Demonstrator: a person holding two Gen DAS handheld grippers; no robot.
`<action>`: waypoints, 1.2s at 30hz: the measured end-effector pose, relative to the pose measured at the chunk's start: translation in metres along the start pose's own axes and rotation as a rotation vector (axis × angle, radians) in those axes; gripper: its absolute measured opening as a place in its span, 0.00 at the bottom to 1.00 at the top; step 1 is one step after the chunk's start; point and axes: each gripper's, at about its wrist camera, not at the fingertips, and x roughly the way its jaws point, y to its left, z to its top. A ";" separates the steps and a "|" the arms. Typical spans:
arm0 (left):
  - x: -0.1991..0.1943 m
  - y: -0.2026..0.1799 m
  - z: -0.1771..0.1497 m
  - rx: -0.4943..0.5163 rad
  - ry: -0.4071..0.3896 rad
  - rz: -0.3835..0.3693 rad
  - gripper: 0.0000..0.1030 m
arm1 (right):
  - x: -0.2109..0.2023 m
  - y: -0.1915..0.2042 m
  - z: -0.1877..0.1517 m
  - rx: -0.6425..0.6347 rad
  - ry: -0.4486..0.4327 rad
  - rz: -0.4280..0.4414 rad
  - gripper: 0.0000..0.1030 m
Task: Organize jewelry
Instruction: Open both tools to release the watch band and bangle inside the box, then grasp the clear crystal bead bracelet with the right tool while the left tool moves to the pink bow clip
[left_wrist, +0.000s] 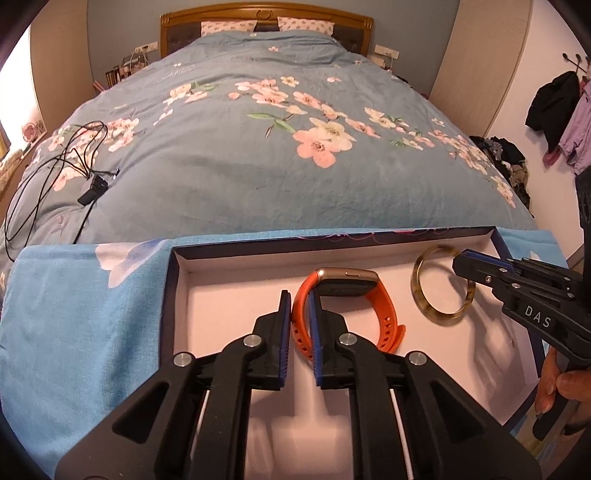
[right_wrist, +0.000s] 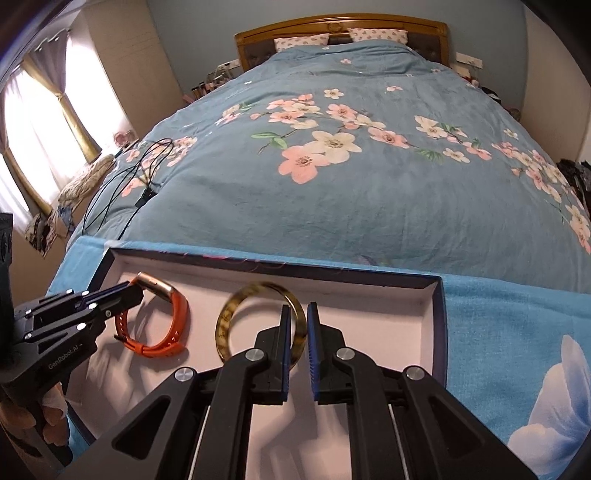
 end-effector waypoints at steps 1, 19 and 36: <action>0.002 0.000 0.001 -0.003 0.004 0.000 0.10 | 0.000 0.000 0.001 0.002 -0.004 -0.002 0.10; -0.124 0.014 -0.082 0.037 -0.233 -0.077 0.44 | -0.131 0.025 -0.101 -0.232 -0.207 0.125 0.43; -0.177 0.012 -0.209 0.089 -0.262 -0.161 0.46 | -0.153 0.017 -0.215 -0.235 -0.110 0.131 0.28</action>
